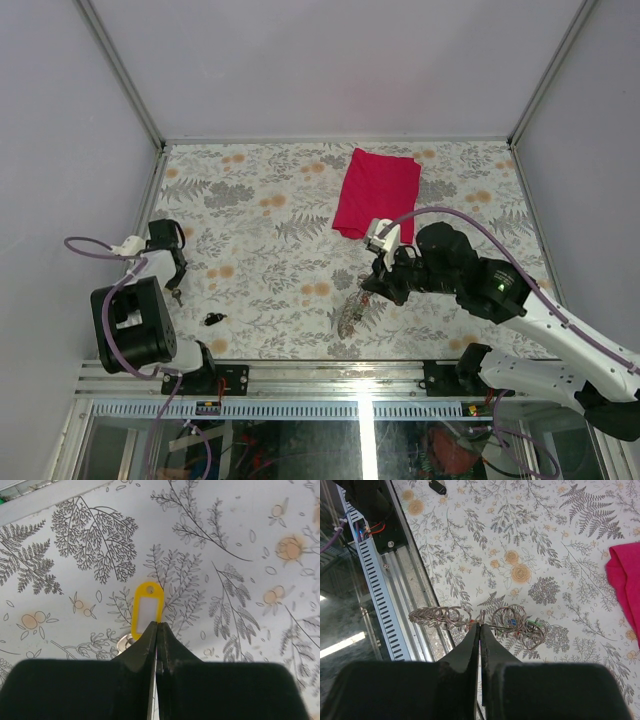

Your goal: Put the keys on the keyring

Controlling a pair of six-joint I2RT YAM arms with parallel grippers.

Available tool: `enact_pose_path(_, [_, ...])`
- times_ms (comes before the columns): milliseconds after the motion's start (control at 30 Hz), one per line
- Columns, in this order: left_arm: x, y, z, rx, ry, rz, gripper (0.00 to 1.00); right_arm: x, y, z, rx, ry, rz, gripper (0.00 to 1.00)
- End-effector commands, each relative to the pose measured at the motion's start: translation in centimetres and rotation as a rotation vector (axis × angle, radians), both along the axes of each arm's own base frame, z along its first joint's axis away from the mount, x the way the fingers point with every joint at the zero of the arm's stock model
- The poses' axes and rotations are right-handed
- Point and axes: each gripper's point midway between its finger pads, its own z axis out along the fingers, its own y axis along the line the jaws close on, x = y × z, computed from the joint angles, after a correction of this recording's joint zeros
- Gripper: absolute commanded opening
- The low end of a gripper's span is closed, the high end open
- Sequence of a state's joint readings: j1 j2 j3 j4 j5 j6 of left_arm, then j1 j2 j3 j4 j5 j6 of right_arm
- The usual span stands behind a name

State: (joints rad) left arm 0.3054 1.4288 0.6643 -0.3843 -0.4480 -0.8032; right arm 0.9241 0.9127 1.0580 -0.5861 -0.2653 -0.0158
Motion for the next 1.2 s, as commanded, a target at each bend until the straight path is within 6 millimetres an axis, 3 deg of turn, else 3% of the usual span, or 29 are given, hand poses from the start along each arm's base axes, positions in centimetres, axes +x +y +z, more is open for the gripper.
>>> enact_pose_path(0, [1.4,-0.4,2.1,-0.005,-0.121,-0.032,0.0,0.3,0.4,3.7,0.106,-0.1,0.01,0.0])
enact_pose_path(200, [5.4,-4.4,6.9,-0.063,-0.328,-0.261,0.0,1.6,-0.3,5.3,0.14,-0.212,-0.044,0.0])
enact_pose_path(400, [9.0,-12.3,13.7,-0.049,-0.476,-0.584,0.0,2.8,-1.8,7.6,0.165,-0.33,-0.116,0.0])
enact_pose_path(500, [9.5,-16.3,16.8,-0.025,-0.536,-0.721,0.0,3.2,-2.7,8.6,0.161,-0.355,-0.158,0.0])
enact_pose_path(567, [9.4,-17.7,17.6,-0.01,-0.534,-0.761,0.0,3.2,-3.1,9.0,0.159,-0.362,-0.171,0.0])
enact_pose_path(667, [8.8,-16.7,16.6,0.017,-0.472,-0.719,0.06,3.3,-3.1,8.6,0.151,-0.356,-0.176,0.0])
enact_pose_path(833, [7.2,-13.5,13.6,0.096,-0.329,-0.565,0.42,2.8,-2.3,7.7,0.149,-0.311,-0.141,0.0])
enact_pose_path(900, [6.4,-12.1,12.7,0.122,-0.3,-0.497,0.49,2.5,-1.9,7.4,0.15,-0.291,-0.118,0.0])
enact_pose_path(1167, [4.4,-5.7,8.6,0.102,-0.23,-0.285,0.59,2.0,-0.8,6.3,0.12,-0.235,-0.063,0.0])
